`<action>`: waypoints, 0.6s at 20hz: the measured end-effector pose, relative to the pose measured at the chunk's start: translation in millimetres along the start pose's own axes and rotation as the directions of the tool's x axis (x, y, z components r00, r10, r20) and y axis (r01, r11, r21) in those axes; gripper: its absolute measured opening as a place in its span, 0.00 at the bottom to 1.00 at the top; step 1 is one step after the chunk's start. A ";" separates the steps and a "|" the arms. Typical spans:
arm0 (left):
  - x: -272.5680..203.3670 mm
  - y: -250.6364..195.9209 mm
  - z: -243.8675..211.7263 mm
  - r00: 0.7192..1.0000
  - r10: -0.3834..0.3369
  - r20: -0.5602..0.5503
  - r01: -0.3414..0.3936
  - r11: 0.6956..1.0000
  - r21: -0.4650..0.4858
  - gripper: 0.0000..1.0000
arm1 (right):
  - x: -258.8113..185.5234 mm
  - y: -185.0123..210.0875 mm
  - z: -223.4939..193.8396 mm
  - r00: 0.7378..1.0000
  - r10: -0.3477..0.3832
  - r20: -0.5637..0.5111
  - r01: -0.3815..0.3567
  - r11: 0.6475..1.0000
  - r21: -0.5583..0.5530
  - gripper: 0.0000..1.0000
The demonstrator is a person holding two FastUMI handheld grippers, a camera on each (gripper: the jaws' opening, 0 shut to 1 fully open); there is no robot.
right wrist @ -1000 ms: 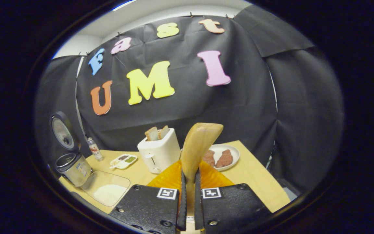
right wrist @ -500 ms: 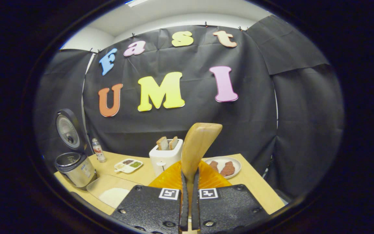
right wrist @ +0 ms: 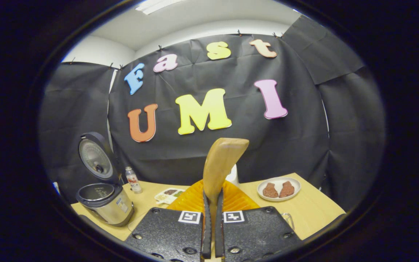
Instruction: Close the left gripper, press the button to open the rice cooker; take a wooden spoon from the chopstick holder with the right hand, scoop a spoonful of rice and pour it into the rice cooker, then put the wooden spoon back into the chopstick holder.
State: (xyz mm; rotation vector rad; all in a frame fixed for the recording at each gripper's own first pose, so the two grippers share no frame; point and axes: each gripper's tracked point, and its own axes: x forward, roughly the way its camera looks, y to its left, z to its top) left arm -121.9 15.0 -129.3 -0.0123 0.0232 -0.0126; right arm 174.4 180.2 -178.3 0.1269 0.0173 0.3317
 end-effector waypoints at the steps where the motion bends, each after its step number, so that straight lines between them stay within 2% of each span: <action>1: -0.3 2.8 -3.4 1.000 0.008 -0.004 -0.008 1.000 0.001 0.96 | 4.5 11.6 -3.4 1.000 0.010 0.003 -0.010 1.000 -0.004 0.09; 6: -2.0 11.9 -11.2 1.000 0.005 -0.009 -0.005 1.000 -0.030 0.96 | 27.6 45.9 -53.7 0.997 0.013 -0.074 -0.017 0.999 -0.051 0.09; 12: 1.9 21.8 -24.4 1.000 0.009 -0.029 -0.011 0.997 -0.081 0.96 | 51.4 39.1 -111.9 0.982 -0.139 -0.124 0.116 0.978 -0.175 0.12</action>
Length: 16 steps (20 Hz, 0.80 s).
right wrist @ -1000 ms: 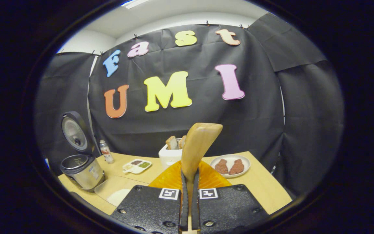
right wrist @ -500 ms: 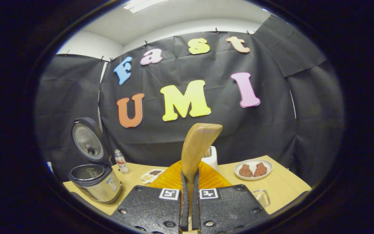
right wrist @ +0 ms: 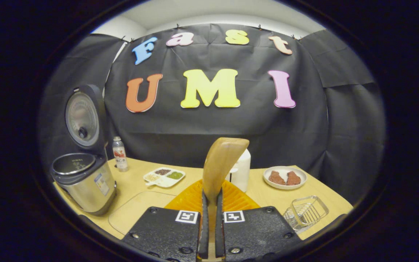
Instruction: Close the left gripper, press the button to open the rice cooker; take a wooden spoon from the chopstick holder with the right hand, scoop a spoonful of rice and pour it into the rice cooker, then put the wooden spoon back into the chopstick holder.
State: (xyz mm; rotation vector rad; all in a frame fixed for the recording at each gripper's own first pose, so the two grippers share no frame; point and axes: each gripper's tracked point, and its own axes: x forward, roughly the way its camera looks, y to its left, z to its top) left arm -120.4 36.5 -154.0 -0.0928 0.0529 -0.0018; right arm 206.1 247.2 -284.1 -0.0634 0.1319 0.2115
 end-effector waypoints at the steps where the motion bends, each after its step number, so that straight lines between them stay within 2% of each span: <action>1: 1.0 3.1 -2.1 1.000 0.000 -0.004 0.000 1.000 0.000 0.96 | 1.8 -4.8 -12.1 0.999 -0.036 -0.031 0.036 0.999 -0.006 0.12; 2: 1.6 6.5 -4.1 1.000 0.006 -0.009 -0.006 1.000 0.003 0.96 | -0.6 -8.6 -22.8 0.996 -0.069 -0.054 0.070 0.997 0.012 0.13; 5: 3.9 16.5 -5.3 0.999 0.032 -0.007 -0.032 0.999 0.009 0.96 | -11.5 7.4 -33.8 0.998 -0.042 -0.053 0.045 0.998 0.054 0.14; 6: 4.9 16.8 -5.3 1.000 0.031 -0.005 -0.031 1.000 0.004 0.96 | -16.2 16.9 -36.4 0.998 -0.016 -0.060 0.020 0.998 0.060 0.14; 7: 6.2 17.3 -6.8 1.000 0.030 -0.007 -0.030 1.000 -0.007 0.87 | -21.5 26.2 -41.5 0.997 0.020 -0.078 -0.014 0.997 0.074 0.14; 8: 6.2 17.0 -8.6 1.000 0.026 -0.012 -0.026 0.999 -0.019 0.94 | -27.0 33.4 -45.3 0.994 0.050 -0.099 -0.039 0.994 0.107 0.14; 10: 5.0 15.6 -8.3 1.000 0.020 -0.014 -0.020 0.999 -0.032 0.94 | -40.7 46.0 -53.9 0.980 0.118 -0.160 -0.076 0.966 0.247 0.14; 12: 1.7 11.5 -6.8 1.000 0.007 -0.009 -0.007 0.999 -0.036 0.94 | -46.3 59.6 -48.6 0.972 0.177 -0.156 -0.123 0.944 0.306 0.14; 14: 1.0 5.6 -4.7 1.000 -0.013 -0.002 0.013 0.999 -0.038 0.95 | -45.8 59.6 -48.9 0.965 0.205 -0.166 -0.141 0.933 0.332 0.14; 16: 1.0 5.3 -5.9 1.000 -0.014 0.000 0.014 0.999 -0.034 0.95 | -45.0 65.5 -45.7 0.949 0.274 -0.155 -0.193 0.896 0.399 0.13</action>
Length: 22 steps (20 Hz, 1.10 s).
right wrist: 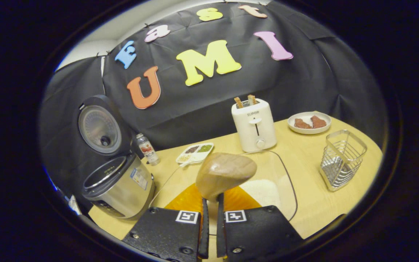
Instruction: Close the left gripper, press the button to open the rice cooker; take a wooden spoon from the chopstick holder with the right hand, scoop a spoonful of rice and pour it into the rice cooker, then put the wooden spoon back into the chopstick holder.
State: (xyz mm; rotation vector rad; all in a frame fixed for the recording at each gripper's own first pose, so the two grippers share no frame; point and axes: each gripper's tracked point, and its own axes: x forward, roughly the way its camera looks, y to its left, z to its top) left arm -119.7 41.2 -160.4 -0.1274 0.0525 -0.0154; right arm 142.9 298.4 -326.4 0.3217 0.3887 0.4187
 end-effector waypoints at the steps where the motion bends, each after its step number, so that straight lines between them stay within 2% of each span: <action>1: 1.7 1.4 -0.3 1.000 0.002 0.001 -0.002 1.000 0.003 0.95 | 3.2 6.0 1.3 0.999 0.049 -0.011 -0.049 0.998 0.037 0.13; 2: 3.1 1.6 -2.6 1.000 0.003 -0.003 -0.003 1.000 0.003 0.95 | 9.0 8.7 -0.8 0.996 0.084 -0.034 -0.081 0.995 0.058 0.13; 4: 6.2 2.5 -8.3 1.000 0.008 -0.019 -0.008 1.000 0.002 0.95 | 19.4 5.5 -0.1 0.992 0.106 -0.067 -0.101 0.992 0.073 0.13; 5: 6.8 2.3 -10.3 1.000 0.011 -0.025 -0.011 1.000 0.001 0.95 | 23.2 5.5 0.6 0.989 0.121 -0.080 -0.114 0.990 0.086 0.09; 6: 7.7 1.6 -10.9 1.000 0.011 -0.027 -0.011 1.000 -0.001 0.95 | 24.7 6.3 1.2 0.986 0.141 -0.094 -0.130 0.985 0.117 0.12; 7: 7.7 0.6 -11.2 1.000 0.006 -0.030 -0.006 1.000 0.001 0.95 | 23.3 6.7 2.9 0.983 0.158 -0.090 -0.143 0.977 0.160 0.11; 9: 7.7 -0.4 -11.1 1.000 0.006 -0.031 -0.005 1.000 0.012 0.95 | 19.5 12.6 12.0 0.976 0.214 -0.046 -0.204 0.965 0.165 0.10; 12: 6.1 0.7 -8.0 1.000 0.009 -0.022 -0.008 1.000 0.025 0.95 | 16.0 2.9 17.6 0.976 0.215 -0.027 -0.202 0.950 0.240 0.10; 17: 8.3 6.0 -9.2 0.999 0.025 -0.020 -0.024 1.000 0.017 0.95 | 1.9 -17.2 44.4 0.975 0.215 0.048 -0.220 0.928 0.300 0.10; 22: 6.9 2.1 -8.6 1.000 0.016 -0.014 -0.015 1.000 0.022 0.95 | -12.4 -45.1 71.0 0.971 0.204 0.122 -0.237 0.879 0.414 0.10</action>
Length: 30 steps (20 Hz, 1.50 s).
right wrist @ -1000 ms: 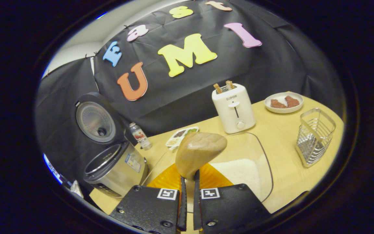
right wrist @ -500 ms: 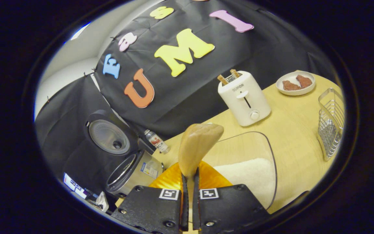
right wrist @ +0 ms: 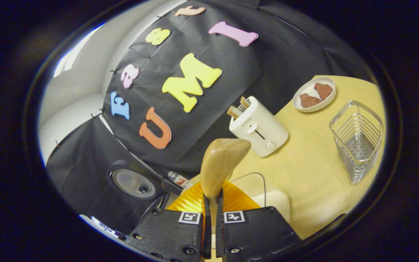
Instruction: Close the left gripper, press the button to open the rice cooker; take a wooden spoon from the chopstick holder with the right hand, scoop a spoonful of rice and pour it into the rice cooker, then put the wooden spoon back into the chopstick holder.
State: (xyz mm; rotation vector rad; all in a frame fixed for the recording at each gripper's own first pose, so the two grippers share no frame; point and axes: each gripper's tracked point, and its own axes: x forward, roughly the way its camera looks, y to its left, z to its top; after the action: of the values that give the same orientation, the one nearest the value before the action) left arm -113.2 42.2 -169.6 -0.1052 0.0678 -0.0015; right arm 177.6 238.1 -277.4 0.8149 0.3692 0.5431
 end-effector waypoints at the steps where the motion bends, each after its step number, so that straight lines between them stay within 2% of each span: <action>1: 0.3 -0.5 -0.5 1.000 -0.003 0.000 0.003 1.000 0.005 0.95 | -1.4 -1.6 5.2 1.000 0.006 0.004 -0.006 1.000 0.024 0.10; 3: 0.3 1.2 -0.5 1.000 0.000 0.000 0.000 1.000 0.013 0.95 | -5.9 -8.6 18.0 1.000 0.009 0.024 -0.012 0.994 0.110 0.10; 6: 2.4 6.2 -2.8 1.000 0.011 -0.002 -0.011 1.000 0.018 0.95 | -9.1 -12.0 26.9 0.999 0.032 0.021 -0.037 0.957 0.288 0.09; 8: 5.3 8.6 -5.6 1.000 0.009 -0.008 -0.009 1.000 0.014 0.95 | -7.9 -5.6 27.1 0.997 0.075 0.006 -0.074 0.948 0.310 0.09; 11: 3.6 17.1 -8.7 1.000 0.018 -0.009 -0.018 1.000 0.023 0.95 | -2.8 2.3 27.9 0.996 0.085 0.000 -0.080 0.940 0.332 0.10; 12: 3.1 21.1 -7.7 1.000 0.025 -0.002 -0.025 0.999 0.024 0.95 | -1.2 8.1 25.5 0.996 0.092 -0.012 -0.082 0.934 0.349 0.14; 13: 1.6 23.4 -5.8 1.000 0.025 0.007 -0.025 0.999 0.023 0.95 | -0.1 15.7 24.1 0.994 0.111 -0.020 -0.096 0.929 0.358 0.10; 18: -8.8 33.8 3.4 0.999 0.019 0.029 -0.019 1.000 0.004 0.95 | 11.0 65.1 32.6 0.991 0.130 -0.022 -0.121 0.962 0.245 0.10; 26: -29.2 56.2 26.4 0.994 0.060 0.096 -0.063 0.998 0.028 0.95 | 38.0 181.9 26.8 0.974 0.222 -0.036 -0.214 0.963 0.165 0.10; 30: -35.9 61.2 34.9 0.991 0.066 0.116 -0.072 0.996 0.054 0.95 | 69.5 233.9 4.5 0.973 0.227 -0.035 -0.223 0.970 0.093 0.10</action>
State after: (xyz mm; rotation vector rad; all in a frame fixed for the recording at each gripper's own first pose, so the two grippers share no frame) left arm -146.7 106.9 -138.9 -0.0446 -0.0427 0.0716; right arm 162.7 407.9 -102.7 0.9374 0.3459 0.7621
